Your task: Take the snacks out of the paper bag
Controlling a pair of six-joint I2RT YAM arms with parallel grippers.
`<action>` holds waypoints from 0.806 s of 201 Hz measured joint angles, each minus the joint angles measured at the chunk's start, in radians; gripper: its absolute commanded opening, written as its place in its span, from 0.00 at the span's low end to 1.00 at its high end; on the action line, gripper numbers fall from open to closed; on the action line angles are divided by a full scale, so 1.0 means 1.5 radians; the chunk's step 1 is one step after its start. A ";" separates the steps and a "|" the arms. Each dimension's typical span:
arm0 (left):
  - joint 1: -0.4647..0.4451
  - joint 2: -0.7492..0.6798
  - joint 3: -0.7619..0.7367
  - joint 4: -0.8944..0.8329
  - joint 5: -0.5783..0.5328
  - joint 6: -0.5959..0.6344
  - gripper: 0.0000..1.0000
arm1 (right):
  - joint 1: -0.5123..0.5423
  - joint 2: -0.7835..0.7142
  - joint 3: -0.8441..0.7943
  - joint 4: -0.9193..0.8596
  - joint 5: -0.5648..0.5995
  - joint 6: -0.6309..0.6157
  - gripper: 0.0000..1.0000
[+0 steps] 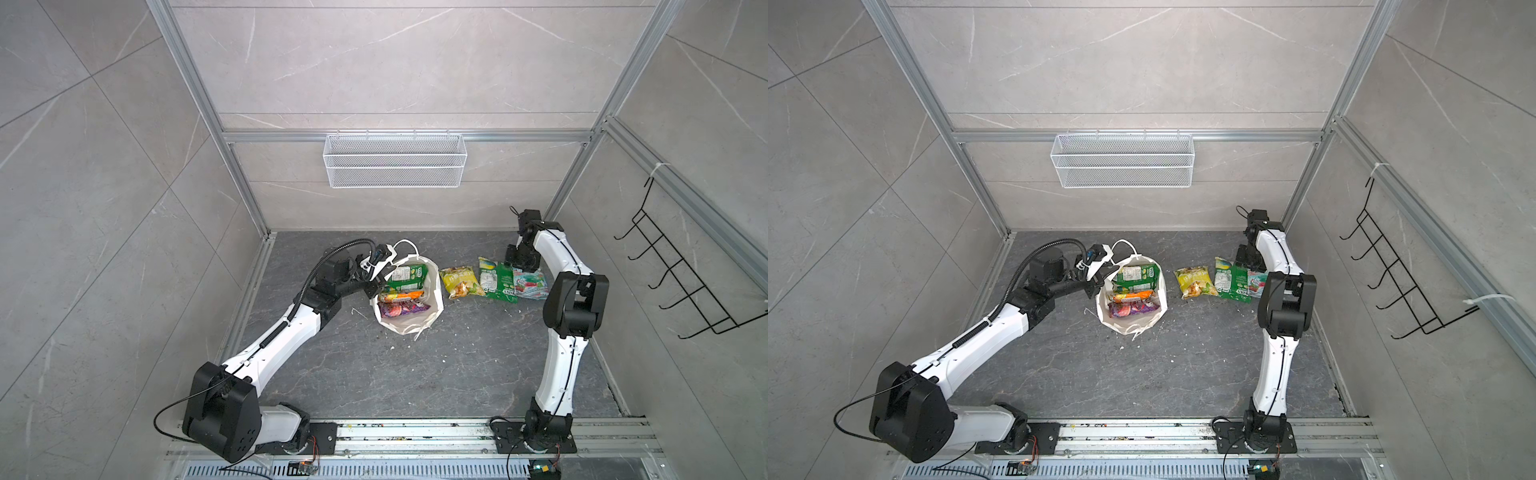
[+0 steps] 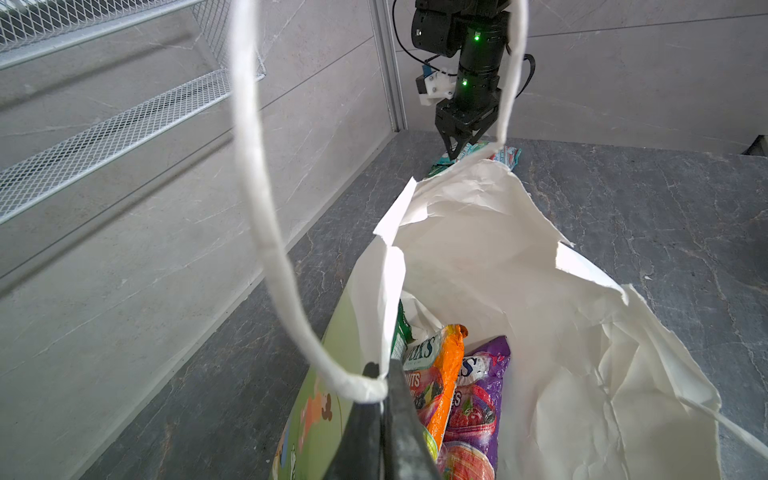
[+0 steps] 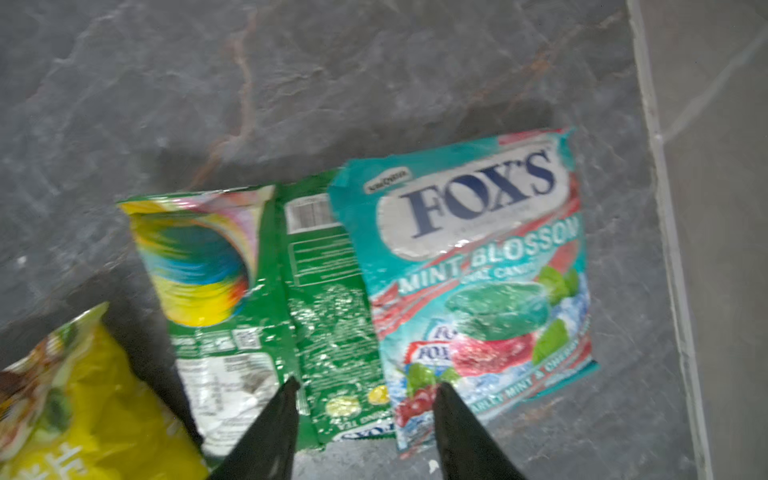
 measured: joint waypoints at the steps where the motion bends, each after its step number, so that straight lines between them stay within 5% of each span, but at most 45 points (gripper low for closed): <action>1: 0.000 0.000 0.000 0.000 0.000 0.000 0.00 | 0.001 0.000 0.000 0.000 -0.001 0.000 0.63; 26: 0.000 0.000 0.000 0.000 0.000 0.000 0.00 | 0.035 0.010 0.000 0.013 -0.009 0.003 0.74; 67: 0.000 0.000 0.000 -0.001 0.000 0.000 0.00 | 0.052 0.058 0.005 0.022 0.006 0.012 0.75; 162: 0.000 0.000 0.007 -0.016 0.000 0.000 0.00 | 0.085 0.094 0.025 0.051 0.011 -0.033 0.59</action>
